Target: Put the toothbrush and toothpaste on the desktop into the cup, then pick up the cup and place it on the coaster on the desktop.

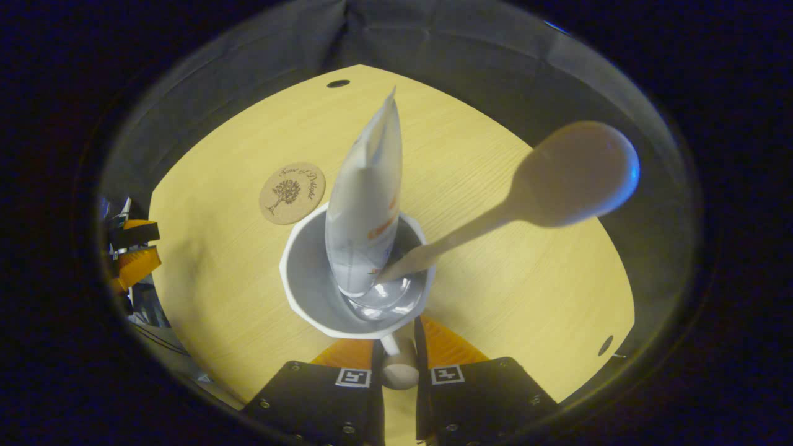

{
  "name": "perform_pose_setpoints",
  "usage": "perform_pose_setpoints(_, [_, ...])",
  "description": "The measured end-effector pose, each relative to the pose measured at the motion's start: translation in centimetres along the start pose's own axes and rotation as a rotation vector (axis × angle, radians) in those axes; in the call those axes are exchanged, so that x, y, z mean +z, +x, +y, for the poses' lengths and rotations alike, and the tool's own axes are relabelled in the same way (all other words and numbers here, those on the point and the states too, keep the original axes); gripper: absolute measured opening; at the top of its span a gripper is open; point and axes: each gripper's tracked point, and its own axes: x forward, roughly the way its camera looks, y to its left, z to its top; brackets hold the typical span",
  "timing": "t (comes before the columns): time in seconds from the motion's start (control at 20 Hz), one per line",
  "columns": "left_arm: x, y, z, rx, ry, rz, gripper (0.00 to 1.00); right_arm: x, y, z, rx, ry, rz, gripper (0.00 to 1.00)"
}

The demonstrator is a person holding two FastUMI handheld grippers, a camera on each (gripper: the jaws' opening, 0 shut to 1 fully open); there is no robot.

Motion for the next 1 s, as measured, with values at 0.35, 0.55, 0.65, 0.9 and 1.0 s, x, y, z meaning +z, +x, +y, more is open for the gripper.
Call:
perform_pose_setpoints(0.35, [-0.1,-0.2,0.1,-0.008,-0.01,0.004,0.77,1.7,-1.3,0.8,0.013,0.065,-0.04,0.2])
perform_pose_setpoints(0.55, [-0.7,-0.9,0.6,-0.009,-0.005,0.004,0.77,3.2,-1.2,2.1,0.022,0.085,-0.04,0.24])
perform_pose_setpoints(0.65, [-0.6,-1.7,1.0,-0.013,-0.012,0.005,0.77,4.1,-0.5,3.3,0.024,0.067,-0.035,0.24])
perform_pose_setpoints(0.9, [-0.9,-2.2,3.1,-0.019,-0.038,0.008,0.77,7.1,-0.1,7.2,0.06,0.036,-0.039,0.19])
perform_pose_setpoints(1.0, [-1.2,-2.4,4.3,-0.02,-0.05,0.013,0.77,8.6,0.3,8.7,0.069,0.02,-0.035,0.19])
